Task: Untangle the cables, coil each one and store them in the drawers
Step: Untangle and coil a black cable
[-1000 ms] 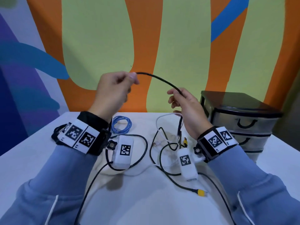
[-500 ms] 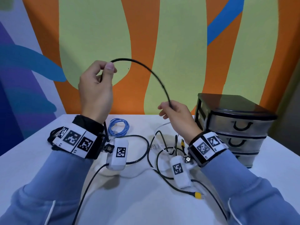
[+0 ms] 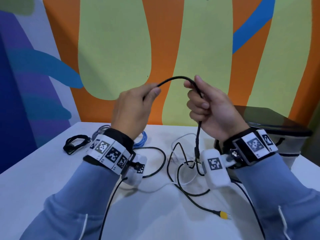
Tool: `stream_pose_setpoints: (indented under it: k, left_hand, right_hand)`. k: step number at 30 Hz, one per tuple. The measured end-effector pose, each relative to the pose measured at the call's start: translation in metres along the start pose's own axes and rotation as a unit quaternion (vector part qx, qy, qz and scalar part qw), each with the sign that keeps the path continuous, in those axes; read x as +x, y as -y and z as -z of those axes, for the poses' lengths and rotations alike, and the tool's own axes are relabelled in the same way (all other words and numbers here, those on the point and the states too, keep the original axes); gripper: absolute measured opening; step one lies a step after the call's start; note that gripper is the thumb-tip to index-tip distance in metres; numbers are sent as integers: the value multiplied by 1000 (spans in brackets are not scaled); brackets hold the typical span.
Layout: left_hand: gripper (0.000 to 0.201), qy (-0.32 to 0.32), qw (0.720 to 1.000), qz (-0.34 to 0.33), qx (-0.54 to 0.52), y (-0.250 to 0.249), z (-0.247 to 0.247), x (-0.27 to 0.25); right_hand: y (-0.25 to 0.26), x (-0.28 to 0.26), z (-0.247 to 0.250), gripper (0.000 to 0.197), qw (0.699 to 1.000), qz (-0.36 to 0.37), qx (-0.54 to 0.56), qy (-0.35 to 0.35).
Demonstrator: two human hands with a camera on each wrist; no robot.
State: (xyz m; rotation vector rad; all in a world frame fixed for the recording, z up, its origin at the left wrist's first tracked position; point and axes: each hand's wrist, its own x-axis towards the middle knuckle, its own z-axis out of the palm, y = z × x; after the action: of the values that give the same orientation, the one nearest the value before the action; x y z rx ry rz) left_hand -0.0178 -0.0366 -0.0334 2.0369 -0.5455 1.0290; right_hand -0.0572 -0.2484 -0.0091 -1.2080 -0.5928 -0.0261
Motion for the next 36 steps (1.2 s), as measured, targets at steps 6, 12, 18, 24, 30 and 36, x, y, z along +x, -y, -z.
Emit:
stream_pose_setpoints:
  k: [6,12,18,24,30,36]
  left_hand:
    - [19,367,927,-9,83,-14,-18,-19]
    - [26,379,924,-44,-12,-39,-1,-19]
    - [34,264,955,-7,-132,-37,8,-15]
    - [33,214,976,11,-23,-29,-1,-14]
    - [26,227,972,36,39,-17,2,-12]
    - [15,371,929,-13,-5,-40,4,-21]
  right_hand:
    - [-20,17,11,41,982,58,135,-118]
    - [-37,7,12,34,984,64,110,-126]
    - [-33,0,7,36,993,-5,68,-91]
    - [-38,1,10,25,978,-20,125,-164]
    - [-29,-3,21,38,977,-73,136,-145]
    - [-35,0,14,39,971,-19,99,-218]
